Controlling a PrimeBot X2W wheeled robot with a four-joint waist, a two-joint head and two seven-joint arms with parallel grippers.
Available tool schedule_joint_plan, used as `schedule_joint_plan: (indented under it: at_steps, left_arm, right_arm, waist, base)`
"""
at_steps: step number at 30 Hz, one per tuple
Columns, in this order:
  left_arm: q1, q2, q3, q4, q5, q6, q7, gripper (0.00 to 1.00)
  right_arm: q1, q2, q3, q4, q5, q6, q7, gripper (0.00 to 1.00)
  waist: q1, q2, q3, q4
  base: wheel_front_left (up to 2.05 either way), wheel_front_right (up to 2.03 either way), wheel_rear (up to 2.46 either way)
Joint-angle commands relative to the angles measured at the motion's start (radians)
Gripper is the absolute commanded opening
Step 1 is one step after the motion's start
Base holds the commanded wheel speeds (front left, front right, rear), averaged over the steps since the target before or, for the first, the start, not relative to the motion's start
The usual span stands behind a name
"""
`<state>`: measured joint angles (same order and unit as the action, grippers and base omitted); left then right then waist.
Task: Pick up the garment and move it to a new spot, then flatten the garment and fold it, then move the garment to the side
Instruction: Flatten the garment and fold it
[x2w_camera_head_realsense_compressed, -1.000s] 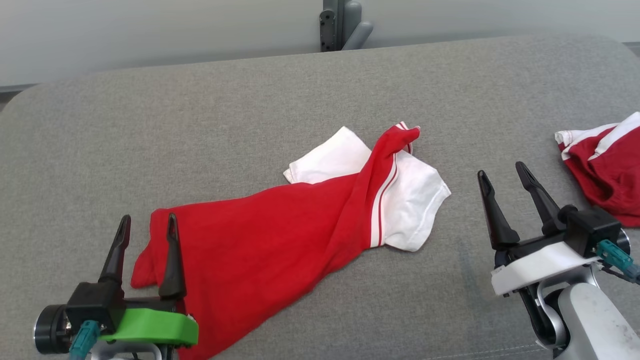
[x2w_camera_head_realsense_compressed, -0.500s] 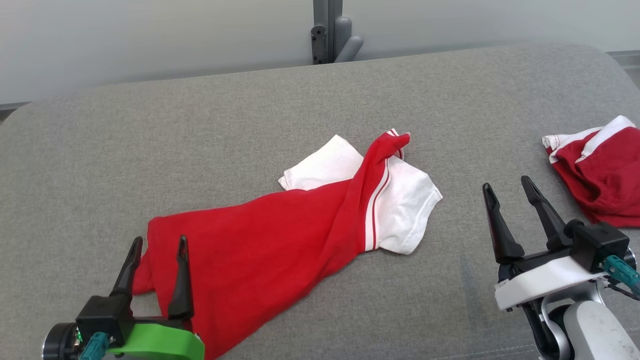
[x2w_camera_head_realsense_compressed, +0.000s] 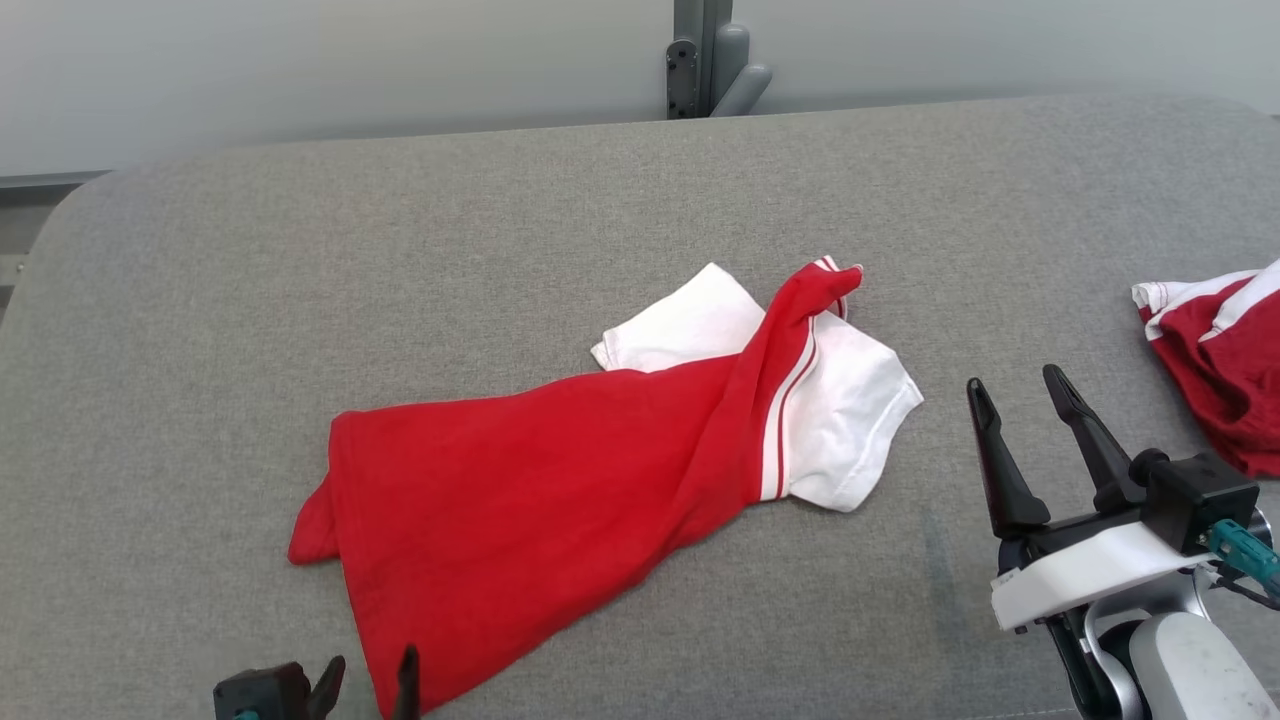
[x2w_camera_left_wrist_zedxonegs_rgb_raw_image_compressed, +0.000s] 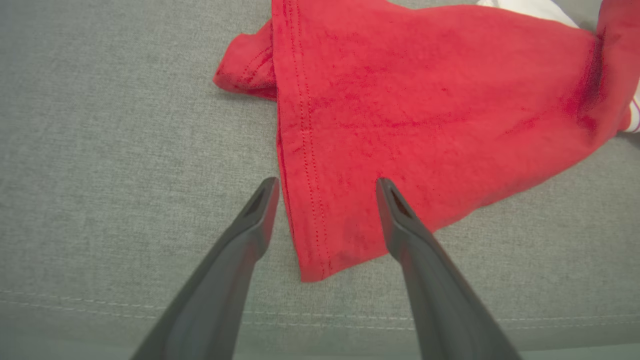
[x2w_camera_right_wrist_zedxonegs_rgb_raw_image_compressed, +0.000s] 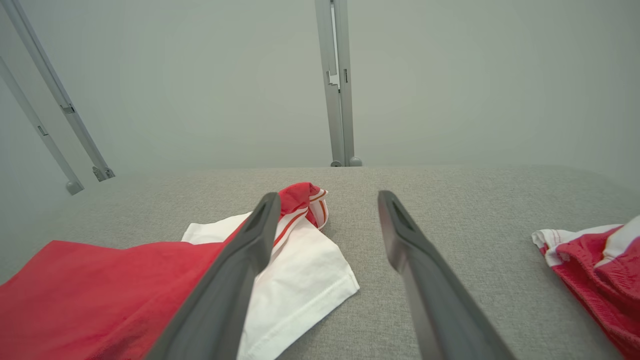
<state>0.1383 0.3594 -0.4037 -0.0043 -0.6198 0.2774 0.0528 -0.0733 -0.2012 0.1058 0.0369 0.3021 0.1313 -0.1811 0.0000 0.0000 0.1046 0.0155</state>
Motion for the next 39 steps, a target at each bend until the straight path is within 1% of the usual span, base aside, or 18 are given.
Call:
schedule_joint_plan:
  at_steps: [1,3,6,7,10,11,12,13,19,23,31,35,36,37,39]
  left_arm:
    - [0.021,-0.002,-0.004,0.008,-0.014,0.0,0.017,1.0]
    - [0.025,-0.004,-0.008,0.025,-0.027,-0.01,0.029,1.0]
    - [0.004,-0.019,-0.014,0.072,-0.05,-0.04,0.027,1.0]
    - [-0.011,-0.028,-0.017,0.113,-0.063,-0.059,0.024,1.0]
    - [-0.028,-0.046,-0.024,0.174,-0.09,-0.095,0.025,1.0]
    - [-0.036,-0.053,-0.023,0.19,-0.097,-0.104,0.017,0.67]
    - [-0.042,-0.055,-0.024,0.207,-0.099,-0.112,0.012,0.21]
    - [-0.048,-0.059,-0.026,0.22,-0.101,-0.119,0.01,0.0]
    - [-0.08,-0.067,-0.024,0.263,-0.086,-0.137,-0.036,0.0]
    - [-0.116,-0.068,-0.028,0.261,-0.068,-0.144,-0.064,0.0]
    - [-0.194,-0.073,-0.047,0.21,-0.017,-0.139,-0.1,0.0]
    - [-0.222,-0.074,-0.057,0.183,0.005,-0.14,-0.119,0.0]
    - [-0.227,-0.074,-0.059,0.177,0.011,-0.14,-0.124,0.0]
    - [-0.231,-0.074,-0.061,0.169,0.016,-0.139,-0.127,0.0]
    - [-0.238,-0.07,-0.063,0.152,0.029,-0.135,-0.137,0.0]
  right_arm:
    - [0.008,-0.004,-0.005,-0.002,0.004,-0.001,0.0,1.0]
    - [0.002,-0.005,-0.004,-0.003,0.005,-0.001,0.002,1.0]
    - [-0.011,-0.008,0.0,-0.005,0.008,-0.001,0.005,1.0]
    - [-0.017,-0.009,0.002,-0.005,0.009,-0.001,0.01,1.0]
    - [-0.018,-0.014,-0.005,0.003,0.011,-0.001,0.016,1.0]
    - [-0.019,-0.015,-0.011,0.006,0.011,-0.001,0.018,1.0]
    - [-0.019,-0.017,-0.016,0.011,0.011,-0.001,0.018,1.0]
    - [-0.02,-0.019,-0.021,0.018,0.011,-0.001,0.018,1.0]
    - [-0.049,-0.033,-0.036,0.08,0.011,-0.001,0.012,1.0]
    - [-0.107,-0.049,-0.016,0.182,0.029,-0.001,0.01,1.0]
    - [-0.272,-0.092,0.115,0.442,0.068,-0.001,-0.01,1.0]
    - [-0.336,-0.095,0.189,0.568,0.102,-0.001,-0.006,1.0]
    - [-0.349,-0.099,0.204,0.591,0.111,-0.001,-0.009,0.44]
    - [-0.358,-0.102,0.217,0.611,0.128,-0.001,-0.015,0.0]
    - [-0.369,-0.108,0.242,0.638,0.157,-0.001,-0.028,0.0]
  waist:
    - [0.0,0.0,0.011,0.014]
    - [0.0,0.0,0.019,0.018]
    - [0.0,0.0,0.028,0.018]
    - [0.0,0.0,0.033,0.012]
    - [0.0,0.0,0.038,0.001]
    - [0.0,0.0,0.04,-0.002]
    - [0.0,0.0,0.042,-0.003]
    - [0.0,0.0,0.043,-0.005]
    - [0.0,0.0,0.057,-0.001]
    - [0.0,0.0,0.079,0.02]
    - [0.0,0.0,0.146,0.08]
    - [0.0,0.0,0.162,0.096]
    - [0.0,0.0,0.163,0.099]
    - [0.0,0.0,0.163,0.101]
    - [0.0,0.0,0.162,0.103]
  base:
    - [0.0,0.0,0.0]
    - [0.0,0.0,0.0]
    - [0.0,0.0,0.0]
    - [0.0,0.0,0.0]
    - [0.0,0.0,0.0]
    - [0.0,0.0,0.0]
    - [0.0,0.0,0.0]
    - [0.0,0.0,0.0]
    - [0.0,0.0,0.0]
    - [0.0,0.0,0.0]
    - [0.0,0.0,0.0]
    - [0.0,0.0,0.0]
    - [0.0,0.0,0.0]
    - [0.0,0.0,0.0]
    - [0.0,0.0,0.0]
